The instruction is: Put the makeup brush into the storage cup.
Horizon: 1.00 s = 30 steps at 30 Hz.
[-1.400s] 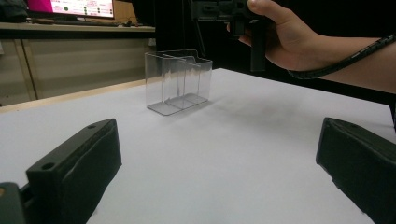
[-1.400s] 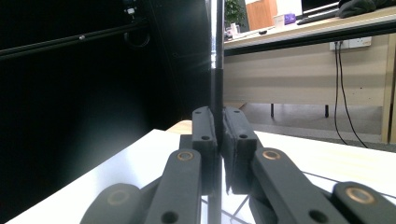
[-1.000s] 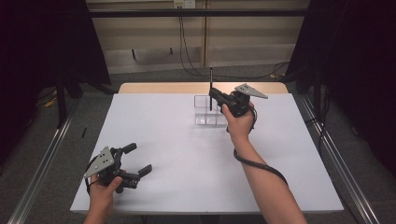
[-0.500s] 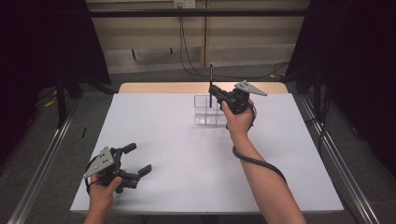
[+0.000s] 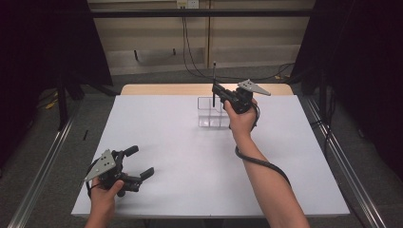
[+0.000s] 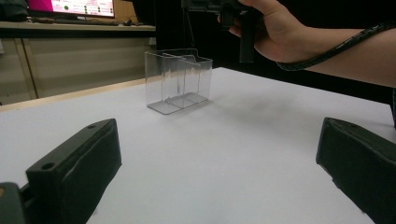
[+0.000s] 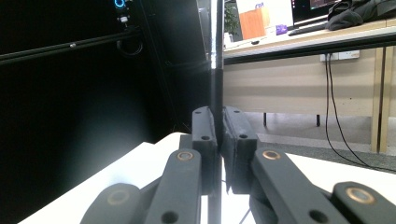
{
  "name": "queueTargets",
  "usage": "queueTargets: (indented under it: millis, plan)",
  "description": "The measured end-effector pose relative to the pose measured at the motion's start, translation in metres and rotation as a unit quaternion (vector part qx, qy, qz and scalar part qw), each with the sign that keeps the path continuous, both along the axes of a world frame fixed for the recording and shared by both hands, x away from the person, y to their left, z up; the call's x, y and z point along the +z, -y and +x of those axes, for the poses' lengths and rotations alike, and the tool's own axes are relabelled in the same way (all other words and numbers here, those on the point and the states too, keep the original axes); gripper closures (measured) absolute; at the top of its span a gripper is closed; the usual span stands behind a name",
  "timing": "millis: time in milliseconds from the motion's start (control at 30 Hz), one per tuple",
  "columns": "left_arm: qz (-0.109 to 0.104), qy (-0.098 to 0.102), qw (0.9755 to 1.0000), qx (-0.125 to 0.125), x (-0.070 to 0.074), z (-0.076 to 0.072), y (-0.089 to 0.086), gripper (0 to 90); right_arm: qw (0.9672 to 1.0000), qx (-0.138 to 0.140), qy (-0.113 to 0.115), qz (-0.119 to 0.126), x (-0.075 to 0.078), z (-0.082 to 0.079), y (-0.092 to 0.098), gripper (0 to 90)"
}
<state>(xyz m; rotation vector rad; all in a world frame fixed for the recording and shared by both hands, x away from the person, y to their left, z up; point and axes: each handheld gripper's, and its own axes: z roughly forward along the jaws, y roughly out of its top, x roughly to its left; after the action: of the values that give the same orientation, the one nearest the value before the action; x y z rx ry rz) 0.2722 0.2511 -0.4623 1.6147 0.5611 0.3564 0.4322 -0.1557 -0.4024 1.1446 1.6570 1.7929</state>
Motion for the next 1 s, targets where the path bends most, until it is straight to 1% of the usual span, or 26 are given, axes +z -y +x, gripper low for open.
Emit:
queueTargets:
  millis: [33,267,500,833,1000]
  plan:
    - [0.004,0.001,1.0000,0.000,0.000,0.000,-0.001,0.0,1.0000,-0.001,0.000,0.000,0.000,0.001,-0.001,84.7]
    - [0.000,0.000,1.0000,0.000,0.000,0.000,-0.001,0.0,1.0000,-0.007,0.001,-0.006,-0.002,0.006,0.000,84.7]
    - [0.003,0.000,1.0000,-0.001,0.000,0.000,-0.001,0.0,0.9999,-0.014,-0.001,-0.007,-0.004,0.010,0.002,84.7]
    - [0.004,0.001,1.0000,0.002,0.000,0.000,-0.002,0.0,0.9998,-0.017,-0.002,-0.009,-0.008,0.012,0.001,84.7]
    - [0.001,0.000,1.0000,0.001,0.000,0.000,-0.002,0.0,0.9997,-0.017,-0.002,-0.015,-0.009,0.012,-0.001,84.7]
